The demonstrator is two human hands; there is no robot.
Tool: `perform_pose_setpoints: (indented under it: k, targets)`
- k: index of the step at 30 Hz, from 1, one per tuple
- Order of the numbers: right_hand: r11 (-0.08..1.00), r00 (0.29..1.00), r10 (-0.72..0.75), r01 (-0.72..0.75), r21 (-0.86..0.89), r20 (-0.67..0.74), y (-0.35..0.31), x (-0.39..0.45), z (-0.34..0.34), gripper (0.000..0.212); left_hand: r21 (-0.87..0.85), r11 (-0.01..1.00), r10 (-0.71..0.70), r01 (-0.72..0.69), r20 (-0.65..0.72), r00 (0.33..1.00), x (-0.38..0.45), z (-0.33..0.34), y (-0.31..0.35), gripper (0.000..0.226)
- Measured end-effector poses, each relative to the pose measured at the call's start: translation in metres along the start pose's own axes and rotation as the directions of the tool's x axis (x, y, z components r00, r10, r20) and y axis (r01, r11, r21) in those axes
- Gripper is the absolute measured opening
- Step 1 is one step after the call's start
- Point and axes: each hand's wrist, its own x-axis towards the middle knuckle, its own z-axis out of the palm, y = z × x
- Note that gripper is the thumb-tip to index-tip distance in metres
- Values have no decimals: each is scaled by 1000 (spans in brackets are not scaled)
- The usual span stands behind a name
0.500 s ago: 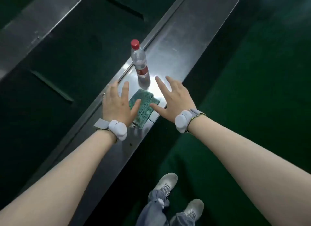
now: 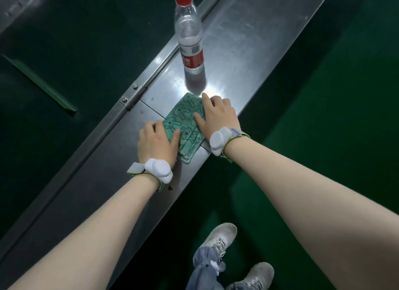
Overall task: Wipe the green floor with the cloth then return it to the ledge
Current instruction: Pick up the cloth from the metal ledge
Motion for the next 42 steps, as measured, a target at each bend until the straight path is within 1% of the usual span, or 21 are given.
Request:
perform_pose_setpoints:
  k: [2,5,7,10,12,16,18,20,21,23,26,28,30,36,38,42]
  targets:
    - [997,998,61,-60,45,-8,-4,7,6,48,-91,995,-51,52,14,999,6,2,1,54]
    - [975,987,139,-150,166,75,-8,15,9,38,-234,946,-196,224,137,971,17,0,0,46]
    - [959,981,146,-172,224,132,-7,20,5,33,-296,910,-229,291,225,947,24,-5,0,36]
    - [916,977,148,-194,350,154,-1,18,-5,29,-385,878,-191,283,260,947,28,-9,7,29]
    - [869,978,176,-209,448,116,7,9,-13,28,-432,862,-169,263,244,955,27,-12,19,30]
    - [820,967,256,-224,526,13,45,-20,-30,29,-521,831,-101,195,204,974,22,-18,62,38]
    - [789,953,302,-235,568,-25,75,-34,-40,28,-541,826,-57,155,193,980,17,-18,94,37]
    - [766,933,354,-251,592,-63,117,-52,-48,27,-562,820,-6,112,186,982,9,-10,139,36]
    - [761,931,359,-248,600,-71,122,-56,-50,26,-582,806,-3,111,184,983,9,-11,145,36]
    - [736,907,413,-278,617,-83,161,-75,-60,24,-596,800,51,69,181,982,-1,-4,188,35]
    - [706,861,496,-322,631,-115,226,-109,-76,23,-629,777,131,5,170,977,-25,2,259,33]
    - [677,812,567,-364,640,-138,286,-146,-92,24,-652,757,201,-40,174,964,-53,13,324,33]
    - [659,784,603,-385,646,-149,313,-165,-102,25,-691,722,217,-40,171,961,-64,14,355,36]
    - [589,669,719,-445,674,-187,437,-257,-135,27,-744,668,253,-19,203,946,-127,49,494,35]
    - [566,633,749,-462,683,-193,472,-285,-142,26,-728,684,294,-47,216,931,-149,67,532,33]
    - [516,577,797,-501,695,-176,530,-341,-139,26,-595,793,380,-135,309,872,-192,107,587,32]
